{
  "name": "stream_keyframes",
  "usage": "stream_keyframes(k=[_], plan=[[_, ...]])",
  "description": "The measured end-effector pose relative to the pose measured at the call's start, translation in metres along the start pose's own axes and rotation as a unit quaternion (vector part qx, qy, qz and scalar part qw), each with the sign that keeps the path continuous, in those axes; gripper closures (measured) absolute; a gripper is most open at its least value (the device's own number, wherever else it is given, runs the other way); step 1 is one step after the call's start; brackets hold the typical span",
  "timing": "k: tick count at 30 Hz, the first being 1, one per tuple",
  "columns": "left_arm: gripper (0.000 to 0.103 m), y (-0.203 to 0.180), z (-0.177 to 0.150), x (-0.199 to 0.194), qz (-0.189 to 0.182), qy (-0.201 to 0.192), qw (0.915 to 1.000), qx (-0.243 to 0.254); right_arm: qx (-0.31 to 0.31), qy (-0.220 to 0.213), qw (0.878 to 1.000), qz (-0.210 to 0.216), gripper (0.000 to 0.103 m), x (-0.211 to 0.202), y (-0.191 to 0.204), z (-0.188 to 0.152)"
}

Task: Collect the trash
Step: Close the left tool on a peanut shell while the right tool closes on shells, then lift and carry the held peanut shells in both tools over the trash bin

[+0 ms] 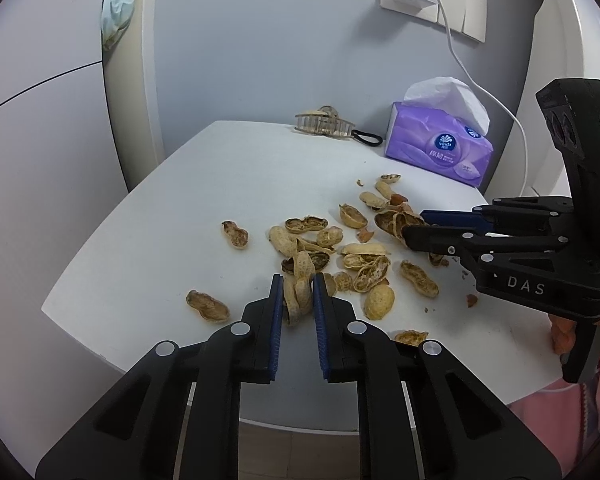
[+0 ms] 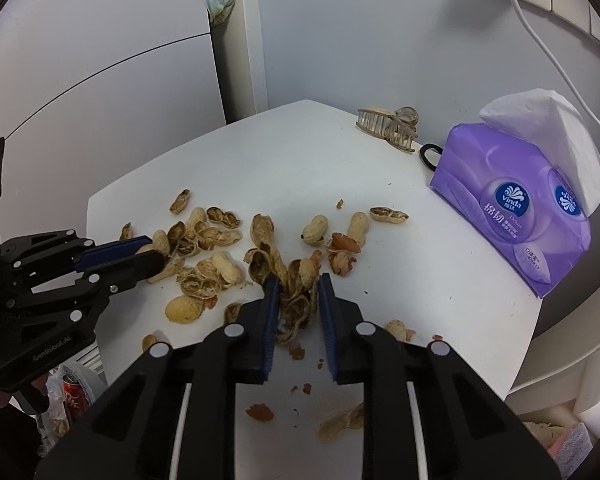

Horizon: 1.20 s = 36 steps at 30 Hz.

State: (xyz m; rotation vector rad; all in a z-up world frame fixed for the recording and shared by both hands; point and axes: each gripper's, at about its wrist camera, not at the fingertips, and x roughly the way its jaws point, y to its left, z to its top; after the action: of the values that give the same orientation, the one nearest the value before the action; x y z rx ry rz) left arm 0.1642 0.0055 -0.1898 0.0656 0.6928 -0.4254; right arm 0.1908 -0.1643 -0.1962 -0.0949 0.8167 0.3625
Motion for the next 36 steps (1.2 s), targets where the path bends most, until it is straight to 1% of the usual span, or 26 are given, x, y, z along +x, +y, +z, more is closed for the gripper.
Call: stream_keyframes(k=[20,36], plan=[[0.090,-0.010,0.011,-0.018,0.002,-0.014,0.9999,0.005,0.019,-0.021,0.999,0.014,0.082,-0.021,-0.002,-0.001],[0.090,-0.016,0.023,-0.054,0.010,-0.041,0.9991,0.010,0.013,-0.042,0.999,0.023,0.082,-0.049,0.013,0.006]])
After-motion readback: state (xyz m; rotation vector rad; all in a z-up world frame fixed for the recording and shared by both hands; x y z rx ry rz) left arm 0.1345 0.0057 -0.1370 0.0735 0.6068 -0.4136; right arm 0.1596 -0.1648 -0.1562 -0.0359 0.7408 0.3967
